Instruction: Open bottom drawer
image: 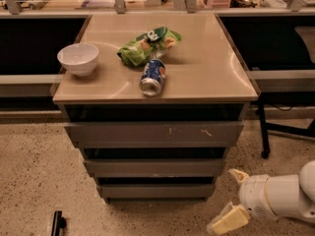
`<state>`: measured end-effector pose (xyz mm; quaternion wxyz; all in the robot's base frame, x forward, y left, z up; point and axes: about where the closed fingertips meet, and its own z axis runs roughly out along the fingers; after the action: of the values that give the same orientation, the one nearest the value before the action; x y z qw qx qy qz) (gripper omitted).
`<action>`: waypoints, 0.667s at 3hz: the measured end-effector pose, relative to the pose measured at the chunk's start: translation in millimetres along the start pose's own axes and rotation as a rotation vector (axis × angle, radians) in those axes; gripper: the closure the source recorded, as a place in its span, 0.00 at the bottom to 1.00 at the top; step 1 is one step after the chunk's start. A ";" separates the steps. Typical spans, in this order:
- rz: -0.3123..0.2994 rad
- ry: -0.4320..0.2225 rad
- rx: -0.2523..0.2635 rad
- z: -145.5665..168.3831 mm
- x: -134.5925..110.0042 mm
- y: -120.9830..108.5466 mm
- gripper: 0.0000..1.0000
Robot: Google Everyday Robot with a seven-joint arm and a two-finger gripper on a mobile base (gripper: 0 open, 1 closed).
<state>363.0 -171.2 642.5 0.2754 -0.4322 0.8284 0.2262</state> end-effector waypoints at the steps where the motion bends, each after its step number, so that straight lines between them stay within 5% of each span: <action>1: 0.106 -0.067 0.069 38.3 39.2 -24.9 0.00; 2: 0.166 -0.133 0.170 66.8 57.9 -62.3 0.00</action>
Offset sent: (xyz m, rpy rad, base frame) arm 0.0848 -0.0541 -0.1408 0.0901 -0.1648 -0.4304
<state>405.2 -197.2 546.4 0.3458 -0.3213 0.8573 0.2056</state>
